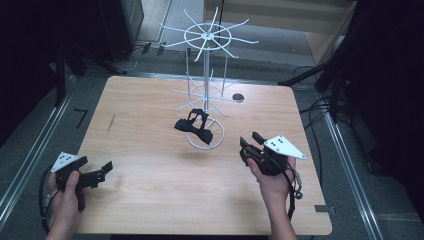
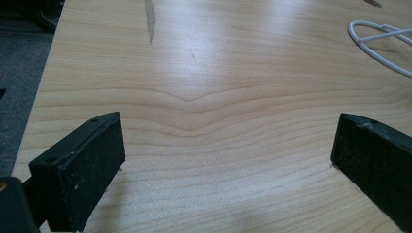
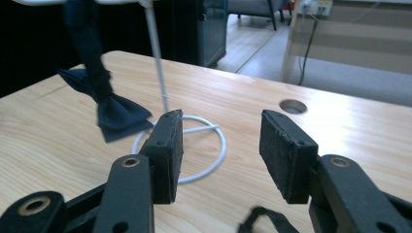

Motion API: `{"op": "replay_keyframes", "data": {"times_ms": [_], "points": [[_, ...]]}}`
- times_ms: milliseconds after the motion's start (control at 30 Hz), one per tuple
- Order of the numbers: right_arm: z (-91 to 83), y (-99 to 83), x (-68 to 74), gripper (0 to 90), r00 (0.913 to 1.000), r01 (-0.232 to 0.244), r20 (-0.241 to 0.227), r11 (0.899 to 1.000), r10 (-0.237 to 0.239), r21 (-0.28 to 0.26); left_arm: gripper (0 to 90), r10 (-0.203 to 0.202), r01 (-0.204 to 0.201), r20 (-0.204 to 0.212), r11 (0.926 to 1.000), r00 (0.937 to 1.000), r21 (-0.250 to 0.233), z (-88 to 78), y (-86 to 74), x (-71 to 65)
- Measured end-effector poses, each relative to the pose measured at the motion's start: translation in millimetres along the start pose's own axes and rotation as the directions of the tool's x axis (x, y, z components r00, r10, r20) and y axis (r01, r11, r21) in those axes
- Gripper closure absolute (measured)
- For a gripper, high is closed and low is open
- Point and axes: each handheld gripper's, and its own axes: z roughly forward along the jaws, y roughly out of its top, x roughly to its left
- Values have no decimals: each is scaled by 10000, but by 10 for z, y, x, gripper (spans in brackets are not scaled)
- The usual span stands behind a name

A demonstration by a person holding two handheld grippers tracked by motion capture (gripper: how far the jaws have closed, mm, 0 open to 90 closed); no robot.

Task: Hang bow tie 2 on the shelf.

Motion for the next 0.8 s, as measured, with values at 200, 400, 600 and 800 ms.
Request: {"op": "replay_keyframes", "data": {"times_ms": [200,400,600,800], "points": [[-53,-131,-183,523,9991,-280,327,9994,274,195,0,45,-45,-23,10000,10000,49,2,1,-3],[-73,-307,-368,525,9953,-690,716,9964,653,496,0,69,-68,-53,9999,10000,89,7,5,-5],[1,-446,-533,532,9893,-1003,1141,9915,906,827,0,45,-44,-68,9999,10000,99,10,6,-4],[74,-556,-622,528,9867,-1243,1204,9847,1095,1225,0,61,-61,-61,10000,10000,49,6,3,-5]]}}
